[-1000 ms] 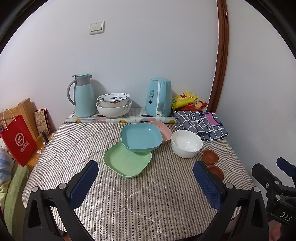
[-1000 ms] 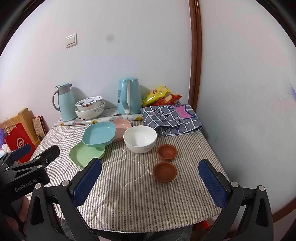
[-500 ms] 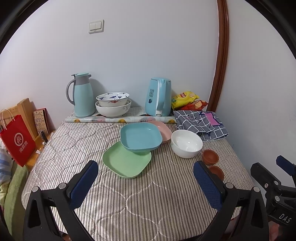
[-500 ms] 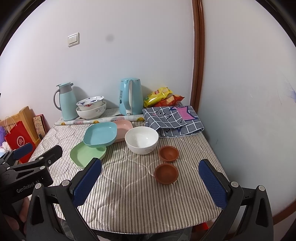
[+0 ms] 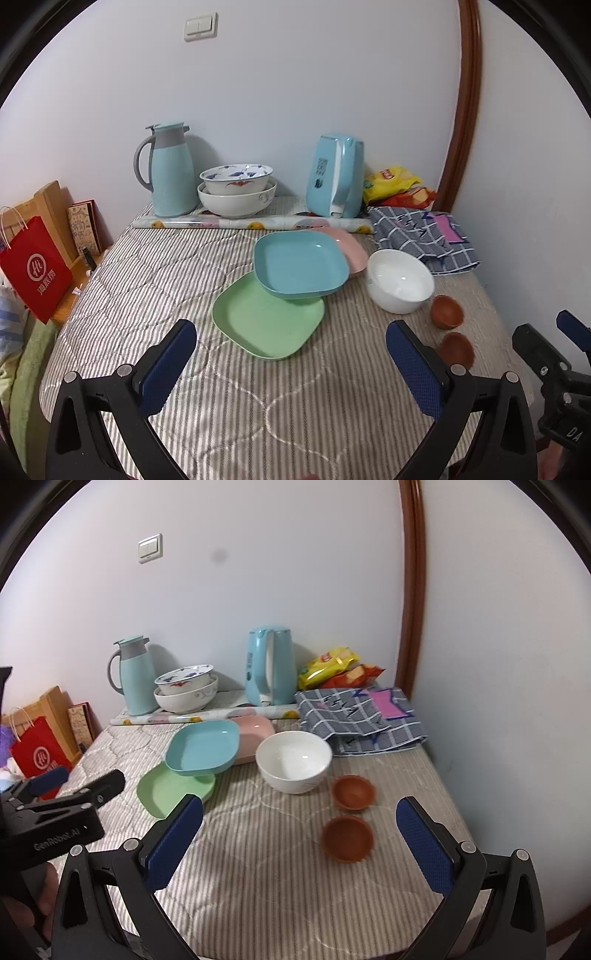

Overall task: Organize plates and bowls
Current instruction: 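Move the left tool to the teal plate and close on its rim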

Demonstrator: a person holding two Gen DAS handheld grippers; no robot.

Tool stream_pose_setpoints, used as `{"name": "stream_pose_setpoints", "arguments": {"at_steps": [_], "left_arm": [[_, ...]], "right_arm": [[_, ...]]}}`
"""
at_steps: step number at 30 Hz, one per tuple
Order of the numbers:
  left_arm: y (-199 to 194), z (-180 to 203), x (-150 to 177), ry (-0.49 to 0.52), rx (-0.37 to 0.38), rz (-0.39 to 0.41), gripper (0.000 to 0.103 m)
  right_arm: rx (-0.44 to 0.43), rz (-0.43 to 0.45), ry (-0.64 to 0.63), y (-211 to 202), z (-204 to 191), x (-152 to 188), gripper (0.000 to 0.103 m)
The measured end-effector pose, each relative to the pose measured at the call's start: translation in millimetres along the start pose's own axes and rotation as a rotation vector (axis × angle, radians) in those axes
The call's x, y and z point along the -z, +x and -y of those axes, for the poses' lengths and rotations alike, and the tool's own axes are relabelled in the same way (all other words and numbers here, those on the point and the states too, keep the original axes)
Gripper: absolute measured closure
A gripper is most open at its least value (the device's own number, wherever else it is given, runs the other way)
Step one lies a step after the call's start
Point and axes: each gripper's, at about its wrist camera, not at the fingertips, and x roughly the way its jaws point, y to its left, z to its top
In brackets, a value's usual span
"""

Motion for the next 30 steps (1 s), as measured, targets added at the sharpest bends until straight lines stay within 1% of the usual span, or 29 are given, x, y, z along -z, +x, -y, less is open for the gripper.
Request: {"name": "stream_pose_setpoints", "arguments": {"at_steps": [5,8,10,14,17,19,23,25,27,30], "left_arm": [[22.4,-7.2,-5.8,-0.006,-0.006,-0.035,0.000],[33.9,-11.3,-9.0,-0.016,-0.007,-0.051,0.000],[40.9,-14.5,-10.5,-0.027,-0.002,-0.060,0.000],[58.2,-23.7,-17.1,-0.053,0.002,-0.071,0.000],[73.6,-30.5,-23.3,-0.069,0.002,-0.083,0.001],[84.6,-34.0,-27.0,-0.069,-0.002,-0.099,0.003],[108.0,-42.0,-35.0,-0.081,-0.016,-0.122,0.009],[117.6,-46.0,-38.2,-0.092,-0.015,-0.132,0.014],[130.1,-51.0,-41.9,-0.113,-0.001,-0.150,0.024],[149.3,-55.1,-46.9,-0.125,0.013,-0.174,0.031]], "right_arm": [[-0.021,-0.029,0.010,23.4,-5.7,-8.0,0.000],[-0.054,-0.053,0.030,40.8,-7.8,-13.9,0.000],[-0.062,-0.067,0.035,50.2,-8.9,-15.9,0.000],[-0.071,-0.084,0.009,72.2,-15.9,-24.9,0.004],[-0.073,-0.096,0.006,89.6,-21.1,-32.6,0.004],[-0.088,-0.099,0.007,101.1,-24.4,-38.3,0.005],[-0.103,-0.120,-0.007,128.5,-36.3,-52.0,0.013],[-0.099,-0.131,-0.021,141.8,-42.8,-58.3,0.016],[-0.091,-0.138,-0.042,153.6,-49.3,-62.9,0.022],[-0.096,-0.152,-0.068,172.8,-58.7,-69.4,0.027]]}}
